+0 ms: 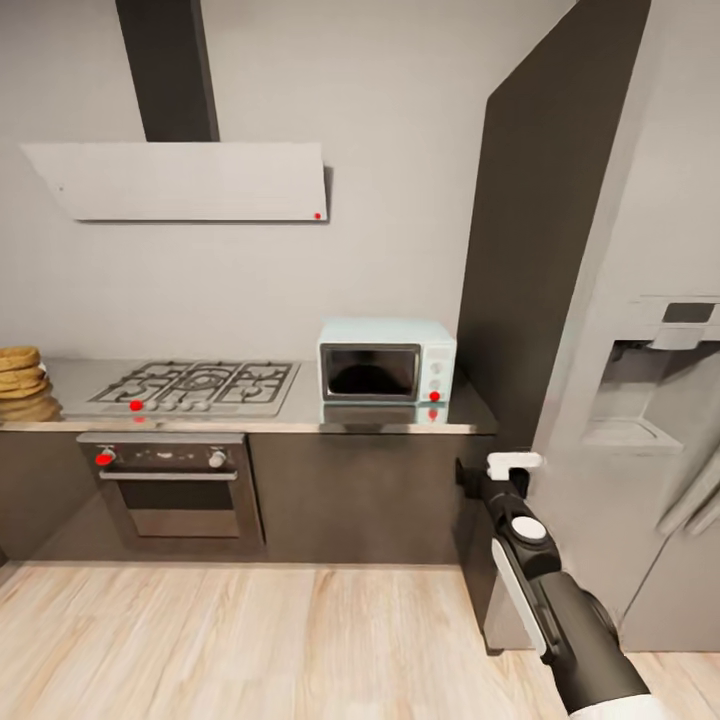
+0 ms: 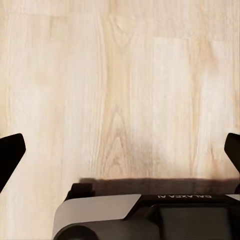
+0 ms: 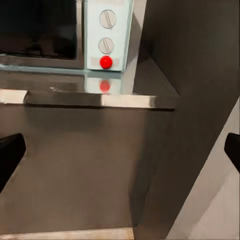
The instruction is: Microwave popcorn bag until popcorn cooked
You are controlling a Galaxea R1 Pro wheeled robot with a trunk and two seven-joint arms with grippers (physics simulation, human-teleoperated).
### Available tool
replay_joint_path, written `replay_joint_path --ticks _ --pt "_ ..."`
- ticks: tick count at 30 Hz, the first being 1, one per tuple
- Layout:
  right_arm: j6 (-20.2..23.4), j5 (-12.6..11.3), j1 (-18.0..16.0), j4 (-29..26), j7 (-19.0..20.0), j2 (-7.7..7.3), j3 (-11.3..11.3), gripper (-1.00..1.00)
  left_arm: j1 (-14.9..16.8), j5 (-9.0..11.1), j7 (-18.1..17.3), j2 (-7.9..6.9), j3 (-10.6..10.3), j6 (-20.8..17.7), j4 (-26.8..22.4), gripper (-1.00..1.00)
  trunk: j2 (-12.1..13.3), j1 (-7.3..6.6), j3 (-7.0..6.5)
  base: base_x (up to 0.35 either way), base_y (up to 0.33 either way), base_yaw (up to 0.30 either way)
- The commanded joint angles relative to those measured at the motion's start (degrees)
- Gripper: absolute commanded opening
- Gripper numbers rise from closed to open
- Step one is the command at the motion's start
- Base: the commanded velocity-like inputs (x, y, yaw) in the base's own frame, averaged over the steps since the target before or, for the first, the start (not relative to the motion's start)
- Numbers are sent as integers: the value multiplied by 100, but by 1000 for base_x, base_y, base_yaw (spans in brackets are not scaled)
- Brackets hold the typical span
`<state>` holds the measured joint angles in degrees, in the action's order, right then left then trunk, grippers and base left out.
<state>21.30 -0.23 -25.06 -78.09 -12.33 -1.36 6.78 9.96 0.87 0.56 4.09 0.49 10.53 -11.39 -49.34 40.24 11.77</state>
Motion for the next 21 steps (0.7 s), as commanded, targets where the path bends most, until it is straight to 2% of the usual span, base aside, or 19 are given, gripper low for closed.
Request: replay_joint_path --ticks 1,4,8,13,21 --pt "36 -4 -86 57 -42 41 52 100 5 6 6 2 4 19 5 100 -5 4 8 312 196 0" --pt "-193 1 -297 487 -34 114 171 100 -2 -5 6 19 -4 19 -2 100 -5 4 8 198 143 0" --pt "-536 4 -419 872 -17 68 184 100 5 5 6 12 2 19 4 100 -5 4 8 101 22 0" --pt "-559 -20 -412 868 -2 64 174 100 4 9 6 13 4 19 5 100 -5 4 8 318 53 0" --pt "-516 -21 -345 557 38 44 177 100 6 6 6 16 4 19 5 100 -5 4 8 344 135 0"
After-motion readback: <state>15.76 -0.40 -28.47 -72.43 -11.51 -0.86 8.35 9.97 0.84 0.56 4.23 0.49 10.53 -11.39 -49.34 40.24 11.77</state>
